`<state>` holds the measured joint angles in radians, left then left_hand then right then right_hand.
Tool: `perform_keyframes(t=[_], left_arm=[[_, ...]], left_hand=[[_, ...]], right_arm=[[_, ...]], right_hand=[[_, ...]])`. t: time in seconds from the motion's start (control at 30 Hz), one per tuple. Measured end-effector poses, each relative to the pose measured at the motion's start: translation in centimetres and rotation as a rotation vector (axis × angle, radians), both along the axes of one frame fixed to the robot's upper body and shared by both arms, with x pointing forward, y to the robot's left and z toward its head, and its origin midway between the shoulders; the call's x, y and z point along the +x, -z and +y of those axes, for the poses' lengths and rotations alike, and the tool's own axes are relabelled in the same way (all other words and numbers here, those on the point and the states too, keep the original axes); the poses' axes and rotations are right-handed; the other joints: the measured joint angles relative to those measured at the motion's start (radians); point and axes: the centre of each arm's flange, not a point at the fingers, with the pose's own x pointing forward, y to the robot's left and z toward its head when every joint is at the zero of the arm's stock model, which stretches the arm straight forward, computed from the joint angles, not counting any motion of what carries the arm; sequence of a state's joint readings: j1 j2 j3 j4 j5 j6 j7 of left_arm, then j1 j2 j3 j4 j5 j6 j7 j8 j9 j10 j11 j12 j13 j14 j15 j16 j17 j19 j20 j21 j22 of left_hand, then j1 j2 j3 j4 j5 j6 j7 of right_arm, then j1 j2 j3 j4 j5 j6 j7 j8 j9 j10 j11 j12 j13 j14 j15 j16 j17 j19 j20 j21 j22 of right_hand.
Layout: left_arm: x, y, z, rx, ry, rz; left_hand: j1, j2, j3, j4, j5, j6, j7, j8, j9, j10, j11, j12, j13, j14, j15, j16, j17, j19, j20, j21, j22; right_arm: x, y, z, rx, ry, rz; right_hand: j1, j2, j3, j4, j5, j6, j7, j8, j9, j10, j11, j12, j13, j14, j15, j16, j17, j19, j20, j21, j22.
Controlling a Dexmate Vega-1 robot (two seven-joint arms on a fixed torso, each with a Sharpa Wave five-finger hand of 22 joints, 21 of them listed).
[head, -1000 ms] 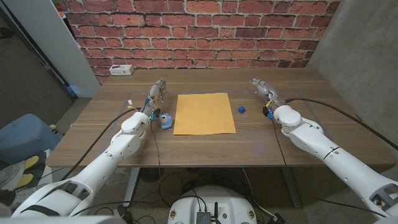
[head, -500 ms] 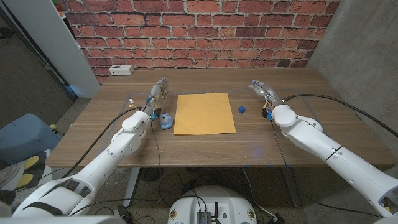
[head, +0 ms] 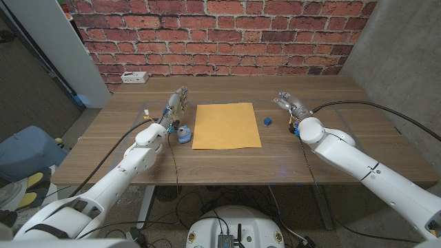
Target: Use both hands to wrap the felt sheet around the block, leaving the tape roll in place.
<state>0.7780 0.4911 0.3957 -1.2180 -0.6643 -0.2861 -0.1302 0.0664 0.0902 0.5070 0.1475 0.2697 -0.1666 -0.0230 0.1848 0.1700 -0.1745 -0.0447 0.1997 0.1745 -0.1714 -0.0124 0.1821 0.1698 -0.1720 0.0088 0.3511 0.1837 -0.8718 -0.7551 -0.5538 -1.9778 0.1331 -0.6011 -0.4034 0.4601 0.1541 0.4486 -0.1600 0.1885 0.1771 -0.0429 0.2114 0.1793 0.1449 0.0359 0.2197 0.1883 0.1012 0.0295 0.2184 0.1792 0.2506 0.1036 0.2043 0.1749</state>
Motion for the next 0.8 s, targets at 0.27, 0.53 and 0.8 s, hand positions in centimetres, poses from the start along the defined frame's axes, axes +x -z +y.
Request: perform_keyframes(t=[0.27, 0.53, 0.8], left_arm=[[-0.1, 0.1, -0.2, 0.007, 0.008, 0.003], [-0.2, 0.2, -0.3, 0.013, 0.017, 0.004], [-0.1, 0.3, -0.3, 0.015, 0.024, 0.007]], left_hand=[[0.000, 0.000, 0.000, 0.000, 0.000, 0.000, 0.000, 0.000, 0.000, 0.000, 0.000, 0.000, 0.000, 0.000, 0.000, 0.000, 0.000, 0.000, 0.000, 0.000, 0.000], [0.000, 0.000, 0.000, 0.000, 0.000, 0.000, 0.000, 0.000, 0.000, 0.000, 0.000, 0.000, 0.000, 0.000, 0.000, 0.000, 0.000, 0.000, 0.000, -0.004, 0.000], [0.000, 0.000, 0.000, 0.000, 0.000, 0.000, 0.000, 0.000, 0.000, 0.000, 0.000, 0.000, 0.000, 0.000, 0.000, 0.000, 0.000, 0.000, 0.000, -0.004, 0.000]], right_arm=[[-0.6, 0.3, 1.0, -0.052, 0.034, 0.017], [-1.1, 0.5, 1.5, -0.119, 0.101, 0.048], [-1.2, 0.6, 2.3, -0.179, 0.140, 0.073]], right_hand=[[0.025, 0.001, 0.004, -0.004, 0.000, 0.030, -0.006, 0.000, 0.000, 0.021, -0.010, 0.000, 0.000, 0.021, -0.014, 0.004, 0.000, 0.016, 0.002, 0.009, 0.000], [0.047, -0.020, 0.004, -0.004, -0.004, 0.088, -0.005, 0.008, 0.000, 0.072, -0.003, 0.007, 0.000, 0.078, -0.050, 0.019, 0.009, 0.044, -0.004, 0.009, 0.000], [0.104, -0.038, 0.001, -0.018, -0.004, 0.132, -0.007, 0.008, 0.000, 0.117, -0.006, 0.007, 0.002, 0.123, -0.069, 0.022, 0.010, 0.081, -0.016, 0.016, 0.000]])
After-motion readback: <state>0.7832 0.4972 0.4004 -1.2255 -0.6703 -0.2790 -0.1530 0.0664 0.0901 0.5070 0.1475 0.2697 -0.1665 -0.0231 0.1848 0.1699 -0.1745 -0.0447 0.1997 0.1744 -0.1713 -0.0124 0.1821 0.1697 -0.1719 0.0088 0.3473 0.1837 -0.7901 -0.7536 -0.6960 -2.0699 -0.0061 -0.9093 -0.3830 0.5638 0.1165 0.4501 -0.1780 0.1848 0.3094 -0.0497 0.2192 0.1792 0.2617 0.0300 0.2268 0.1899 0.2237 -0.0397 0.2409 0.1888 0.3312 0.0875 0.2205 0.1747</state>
